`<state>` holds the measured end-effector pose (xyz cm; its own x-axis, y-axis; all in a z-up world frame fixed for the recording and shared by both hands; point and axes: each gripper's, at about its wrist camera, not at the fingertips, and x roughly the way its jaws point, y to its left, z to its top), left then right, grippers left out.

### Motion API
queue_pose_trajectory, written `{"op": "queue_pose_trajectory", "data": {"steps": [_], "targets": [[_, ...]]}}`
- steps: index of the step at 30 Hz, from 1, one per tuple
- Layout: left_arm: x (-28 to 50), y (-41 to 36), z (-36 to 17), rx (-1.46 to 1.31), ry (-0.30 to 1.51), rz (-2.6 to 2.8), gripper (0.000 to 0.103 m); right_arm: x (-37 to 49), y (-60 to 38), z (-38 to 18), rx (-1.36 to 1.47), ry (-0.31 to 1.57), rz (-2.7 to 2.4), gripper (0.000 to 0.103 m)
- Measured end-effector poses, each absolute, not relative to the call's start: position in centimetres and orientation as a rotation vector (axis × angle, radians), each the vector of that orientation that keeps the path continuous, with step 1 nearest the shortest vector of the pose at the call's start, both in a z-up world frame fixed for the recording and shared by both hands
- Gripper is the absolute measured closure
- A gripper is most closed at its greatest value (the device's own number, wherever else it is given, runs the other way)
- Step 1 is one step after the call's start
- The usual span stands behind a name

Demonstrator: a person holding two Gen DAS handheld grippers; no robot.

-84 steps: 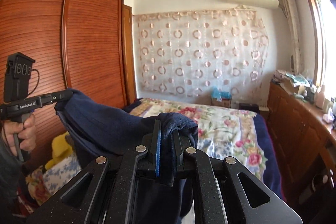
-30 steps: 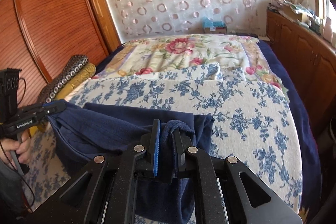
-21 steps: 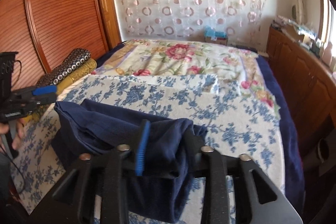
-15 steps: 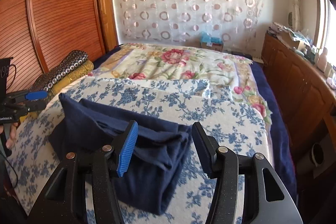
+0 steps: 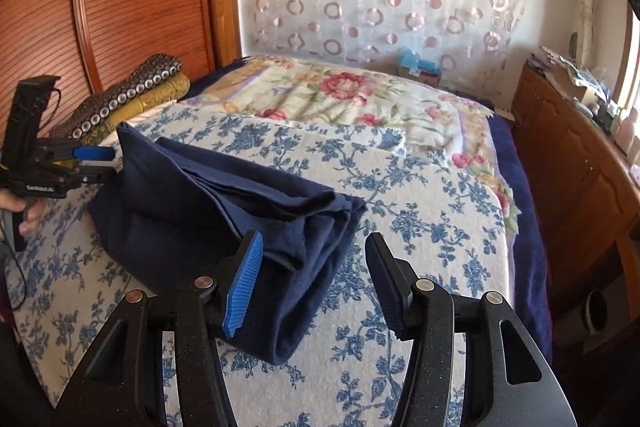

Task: Fold small clothes
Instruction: 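Open both tools to release the folded shirt, then grasp the folded shirt bundle with the right tool while the left tool grasps its other side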

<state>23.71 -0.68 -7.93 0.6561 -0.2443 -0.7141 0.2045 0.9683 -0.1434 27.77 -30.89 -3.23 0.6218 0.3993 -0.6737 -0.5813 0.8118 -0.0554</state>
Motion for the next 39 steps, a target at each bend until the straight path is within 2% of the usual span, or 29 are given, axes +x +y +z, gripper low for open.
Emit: {"op": "queue_pose_trajectory", "data": {"steps": [11,20,21,22,24,25,27,35,37,39], "targets": [[27.6,0.0,-8.6,-0.032,0.834,-0.174,0.046,28.0,-32.4,-4.6,-0.318,0.732,0.566,0.049],[27.6,1.4,-8.4,-0.09,0.814,-0.133,0.046,30.1,-29.7,-5.3,-0.26,0.76,0.693,0.049],[27.5,1.5,-8.4,-0.093,0.812,-0.134,0.046,30.7,-29.3,-5.3,-0.255,0.758,0.698,0.053],[27.4,1.6,-8.3,-0.095,0.81,-0.133,0.046,31.1,-28.9,-5.2,-0.244,0.754,0.713,0.073],[27.3,1.7,-8.1,-0.1,0.805,-0.131,0.046,31.9,-28.5,-5.1,-0.216,0.76,0.764,0.096],[27.2,1.7,-8.0,-0.101,0.803,-0.131,0.046,32.3,-28.4,-4.8,-0.194,0.748,0.774,0.098],[26.9,1.9,-7.8,-0.101,0.798,-0.128,0.046,33.2,-28.5,-4.4,-0.158,0.736,0.75,0.098],[25.6,2.5,-8.0,-0.124,0.801,-0.143,0.046,37.3,-29.2,-6.4,-0.124,0.897,0.533,0.097],[25.7,2.4,-8.1,-0.129,0.801,-0.147,0.046,37.0,-29.3,-6.4,-0.133,0.891,0.515,0.08],[25.8,2.2,-8.1,-0.141,0.802,-0.16,0.046,36.6,-29.6,-5.8,-0.137,0.864,0.483,0.071]]}}
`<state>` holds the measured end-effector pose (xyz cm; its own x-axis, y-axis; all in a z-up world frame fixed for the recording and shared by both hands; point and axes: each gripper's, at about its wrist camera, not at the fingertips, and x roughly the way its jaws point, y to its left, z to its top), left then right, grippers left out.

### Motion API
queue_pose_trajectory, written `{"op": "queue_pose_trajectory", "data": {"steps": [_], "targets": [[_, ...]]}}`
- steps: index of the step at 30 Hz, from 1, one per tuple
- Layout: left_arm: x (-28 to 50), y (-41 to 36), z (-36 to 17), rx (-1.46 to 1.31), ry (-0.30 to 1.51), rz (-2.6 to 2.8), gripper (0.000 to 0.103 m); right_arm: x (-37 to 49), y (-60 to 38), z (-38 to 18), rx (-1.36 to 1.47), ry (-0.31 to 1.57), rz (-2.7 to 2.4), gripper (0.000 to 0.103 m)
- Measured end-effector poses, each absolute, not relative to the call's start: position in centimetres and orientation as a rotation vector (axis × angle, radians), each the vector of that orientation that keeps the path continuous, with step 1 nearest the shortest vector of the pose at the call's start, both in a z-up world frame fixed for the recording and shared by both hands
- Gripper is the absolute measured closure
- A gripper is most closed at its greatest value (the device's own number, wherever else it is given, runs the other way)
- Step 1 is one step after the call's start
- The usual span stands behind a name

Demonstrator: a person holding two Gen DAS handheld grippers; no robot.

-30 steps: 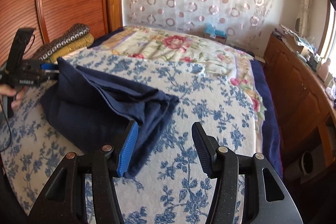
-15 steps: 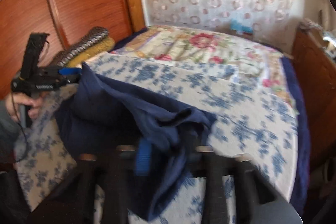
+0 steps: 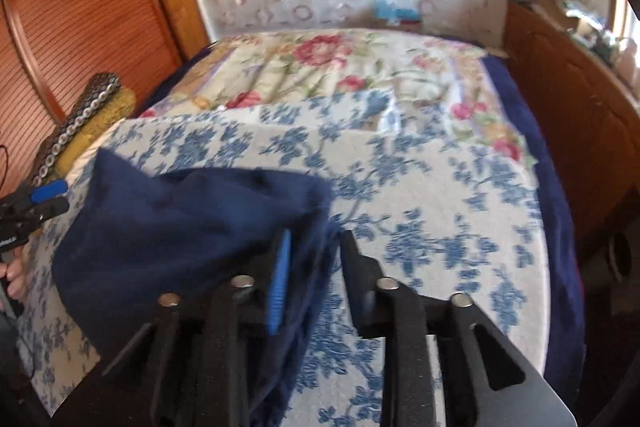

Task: Fold small clothes
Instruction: 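Grasp the folded shirt bundle with the right tool while the left tool grasps its other side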

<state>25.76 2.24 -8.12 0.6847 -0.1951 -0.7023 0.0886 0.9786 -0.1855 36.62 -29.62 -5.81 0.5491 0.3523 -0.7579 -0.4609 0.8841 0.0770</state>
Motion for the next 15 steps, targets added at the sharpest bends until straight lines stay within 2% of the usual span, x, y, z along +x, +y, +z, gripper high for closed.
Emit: {"op": "queue_pose_trajectory", "data": {"steps": [1,5,7,9,15], "targets": [[26.0,2.1,-8.1,-0.15,0.803,-0.17,0.046,36.3,-29.8,-5.4,-0.134,0.846,0.477,0.066],[27.4,1.3,-7.7,-0.138,0.806,-0.185,0.046,35.6,-30.2,-4.1,-0.109,0.804,0.495,0.062],[28.2,1.0,-7.8,-0.133,0.813,-0.192,0.046,35.3,-30.0,-3.8,-0.103,0.8,0.51,0.048],[28.9,0.8,-8.2,-0.136,0.824,-0.193,0.046,35.0,-29.7,-3.9,-0.104,0.802,0.526,0.039],[30.1,0.9,-10.1,-0.122,0.883,-0.167,0.046,35.3,-28.2,-6.8,-0.126,0.895,0.516,0.038]]}}
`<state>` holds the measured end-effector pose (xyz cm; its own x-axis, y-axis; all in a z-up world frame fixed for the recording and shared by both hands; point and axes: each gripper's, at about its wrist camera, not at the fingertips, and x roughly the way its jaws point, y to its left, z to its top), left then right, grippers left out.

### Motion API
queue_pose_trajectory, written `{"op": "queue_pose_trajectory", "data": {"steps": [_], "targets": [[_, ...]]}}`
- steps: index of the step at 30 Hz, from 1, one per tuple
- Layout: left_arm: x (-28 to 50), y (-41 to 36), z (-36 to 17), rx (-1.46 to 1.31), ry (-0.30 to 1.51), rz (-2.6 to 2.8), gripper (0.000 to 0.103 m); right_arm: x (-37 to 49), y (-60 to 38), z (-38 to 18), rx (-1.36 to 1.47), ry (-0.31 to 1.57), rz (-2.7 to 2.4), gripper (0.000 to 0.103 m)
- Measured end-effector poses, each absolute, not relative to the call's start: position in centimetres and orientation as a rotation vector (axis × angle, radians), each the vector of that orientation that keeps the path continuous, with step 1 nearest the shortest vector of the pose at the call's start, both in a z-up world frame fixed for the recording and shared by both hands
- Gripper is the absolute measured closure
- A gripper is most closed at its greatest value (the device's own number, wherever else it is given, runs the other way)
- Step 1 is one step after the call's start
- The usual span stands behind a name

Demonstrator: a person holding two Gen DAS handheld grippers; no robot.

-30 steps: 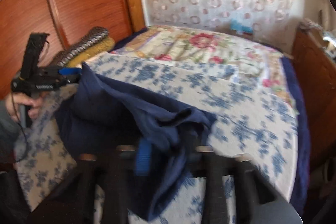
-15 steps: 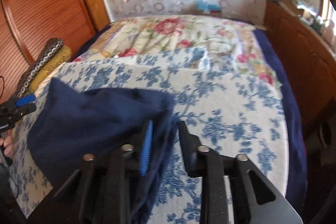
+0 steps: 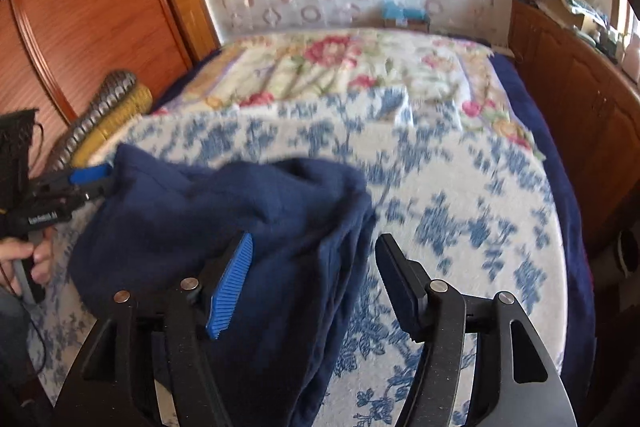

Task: Fold small clothes
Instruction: 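Grasp the folded shirt bundle with the right tool while the left tool grasps its other side, then lift the shirt bundle with both tools and carry it toward the patterned pillow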

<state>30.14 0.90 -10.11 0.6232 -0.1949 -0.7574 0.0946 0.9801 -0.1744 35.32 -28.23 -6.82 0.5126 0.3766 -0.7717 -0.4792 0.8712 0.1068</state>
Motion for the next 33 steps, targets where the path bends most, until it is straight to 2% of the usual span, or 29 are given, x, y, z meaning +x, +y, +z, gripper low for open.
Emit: {"op": "queue_pose_trajectory", "data": {"steps": [4,11,17,18,19,20,21,22,33], "targets": [[30.2,1.4,-10.7,-0.153,0.894,-0.183,0.045,35.3,-28.2,-8.8,-0.098,0.949,0.521,0.037],[30.0,1.4,-10.9,-0.152,0.896,-0.188,0.045,34.7,-27.8,-9.0,-0.111,0.932,0.544,0.038],[30.2,1.3,-10.9,-0.169,0.9,-0.219,0.046,34.6,-27.0,-9.0,-0.117,0.947,0.599,0.064],[30.1,1.2,-10.9,-0.173,0.902,-0.238,0.048,34.5,-26.9,-9.0,-0.111,0.949,0.616,0.071],[30.0,1.1,-10.9,-0.173,0.901,-0.255,0.059,34.4,-26.9,-9.0,-0.108,0.949,0.626,0.075],[29.9,1.0,-10.8,-0.175,0.902,-0.271,0.063,34.3,-26.7,-9.0,-0.112,0.941,0.63,0.077],[29.9,1.0,-10.7,-0.183,0.902,-0.281,0.08,34.0,-26.6,-8.8,-0.128,0.922,0.632,0.08],[29.7,1.1,-10.5,-0.2,0.902,-0.301,0.088,33.9,-26.5,-8.6,-0.136,0.909,0.628,0.082],[21.9,3.9,-1.1,-0.217,0.621,-0.346,0.09,31.2,-24.5,-2.1,-0.138,0.711,0.705,0.087]]}}
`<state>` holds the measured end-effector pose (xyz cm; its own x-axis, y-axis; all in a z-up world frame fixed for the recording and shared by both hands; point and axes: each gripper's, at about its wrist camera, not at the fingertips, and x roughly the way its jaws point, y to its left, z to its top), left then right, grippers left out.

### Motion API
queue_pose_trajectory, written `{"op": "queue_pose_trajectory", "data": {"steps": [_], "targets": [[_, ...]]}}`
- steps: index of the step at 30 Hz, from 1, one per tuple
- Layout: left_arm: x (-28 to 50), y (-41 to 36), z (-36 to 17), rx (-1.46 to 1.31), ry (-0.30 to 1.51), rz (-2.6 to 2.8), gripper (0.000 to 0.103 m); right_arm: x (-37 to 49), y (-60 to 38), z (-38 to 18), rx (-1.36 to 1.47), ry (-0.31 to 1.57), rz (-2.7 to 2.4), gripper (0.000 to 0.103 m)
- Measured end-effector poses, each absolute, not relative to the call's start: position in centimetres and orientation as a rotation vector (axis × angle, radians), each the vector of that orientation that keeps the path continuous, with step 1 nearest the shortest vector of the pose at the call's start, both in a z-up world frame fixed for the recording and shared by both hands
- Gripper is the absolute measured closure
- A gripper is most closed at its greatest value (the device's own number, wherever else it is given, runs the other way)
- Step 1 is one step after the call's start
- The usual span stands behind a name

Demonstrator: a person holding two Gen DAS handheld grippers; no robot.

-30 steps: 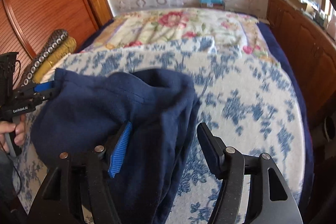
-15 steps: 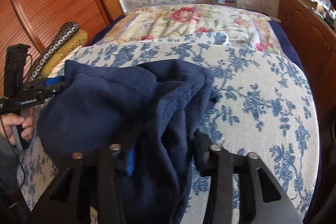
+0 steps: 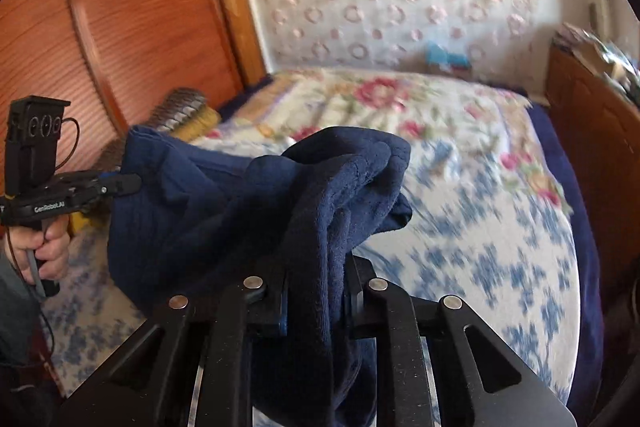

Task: Fold small clothes
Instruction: 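Lift the shirt bundle with both tools and carry it toward the patterned pillow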

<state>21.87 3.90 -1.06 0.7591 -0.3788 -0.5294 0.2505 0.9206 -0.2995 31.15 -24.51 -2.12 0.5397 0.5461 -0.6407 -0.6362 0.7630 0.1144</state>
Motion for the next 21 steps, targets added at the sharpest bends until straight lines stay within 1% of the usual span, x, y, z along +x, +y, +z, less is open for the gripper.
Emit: {"op": "queue_pose_trajectory", "data": {"steps": [6,10,12,15,18,21], "targets": [[17.6,9.4,3.0,-0.225,0.492,-0.216,0.09,31.7,-19.1,1.7,-0.181,0.621,0.809,0.087],[15.2,14.0,4.0,-0.233,0.412,-0.086,0.09,32.1,-13.8,4.5,-0.244,0.549,0.895,0.087],[14.4,16.3,3.7,-0.261,0.369,-0.046,0.09,32.7,-10.4,5.3,-0.283,0.533,0.947,0.087],[14.3,19.7,1.7,-0.334,0.369,0.036,0.09,33.9,-4.0,6.1,-0.358,0.527,0.998,0.088],[14.2,22.0,-0.7,-0.386,0.389,0.098,0.09,34.6,1.4,6.9,-0.425,0.501,1.032,0.088],[13.8,22.7,-2.9,-0.391,0.418,0.16,0.09,35.4,5.8,6.4,-0.488,0.492,1.062,0.088]]}}
